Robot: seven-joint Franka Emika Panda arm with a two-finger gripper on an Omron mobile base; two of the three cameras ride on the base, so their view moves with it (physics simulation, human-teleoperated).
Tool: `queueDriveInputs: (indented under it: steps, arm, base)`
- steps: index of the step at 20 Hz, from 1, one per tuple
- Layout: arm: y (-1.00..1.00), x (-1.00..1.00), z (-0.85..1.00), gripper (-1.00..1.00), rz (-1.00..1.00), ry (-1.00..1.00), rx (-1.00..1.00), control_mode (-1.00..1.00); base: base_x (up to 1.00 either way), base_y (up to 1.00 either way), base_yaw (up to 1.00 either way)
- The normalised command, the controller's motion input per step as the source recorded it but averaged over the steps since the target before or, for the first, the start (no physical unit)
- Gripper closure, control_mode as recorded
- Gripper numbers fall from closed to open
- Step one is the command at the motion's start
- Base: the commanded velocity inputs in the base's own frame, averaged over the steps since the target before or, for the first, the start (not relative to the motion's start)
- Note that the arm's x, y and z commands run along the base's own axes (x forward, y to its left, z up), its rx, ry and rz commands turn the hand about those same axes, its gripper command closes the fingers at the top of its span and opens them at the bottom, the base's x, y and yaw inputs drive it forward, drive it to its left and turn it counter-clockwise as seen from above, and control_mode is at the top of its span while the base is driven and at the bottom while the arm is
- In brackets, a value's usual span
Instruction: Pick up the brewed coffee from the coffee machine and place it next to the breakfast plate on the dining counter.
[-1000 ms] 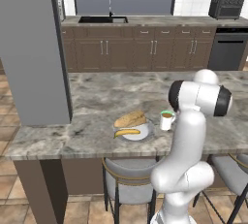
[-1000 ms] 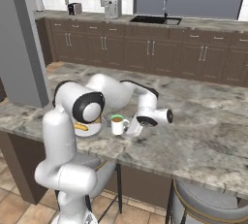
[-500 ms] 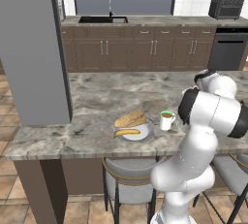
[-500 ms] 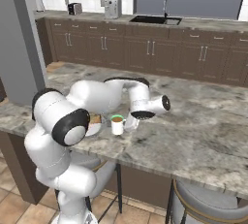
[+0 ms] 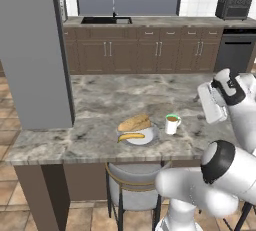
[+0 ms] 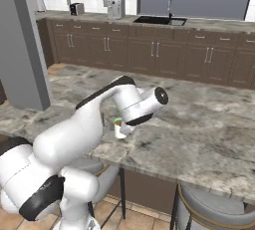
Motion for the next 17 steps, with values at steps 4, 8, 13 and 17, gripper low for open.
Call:
queueDriveInputs:
  steps: [4,8,13,17]
  arm:
    - [-0.05,-0.37,0.01,-1.0,0.02,-0.01,-0.03,-1.0]
    - [-0.17,-0.39,0.0,-1.0,0.05,0.0,0.0,-1.0]
    - [-0.35,-0.46,0.0,-1.0,0.03,0.0,0.0,-1.0]
    - [-0.52,-0.47,0.0,-1.0,0.01,0.0,0.0,-1.0]
  base:
    - [0.0,0.0,0.0]
    - [0.0,0.0,0.0]
    - [0.0,0.0,0.0]
    - [0.0,0.0,0.0]
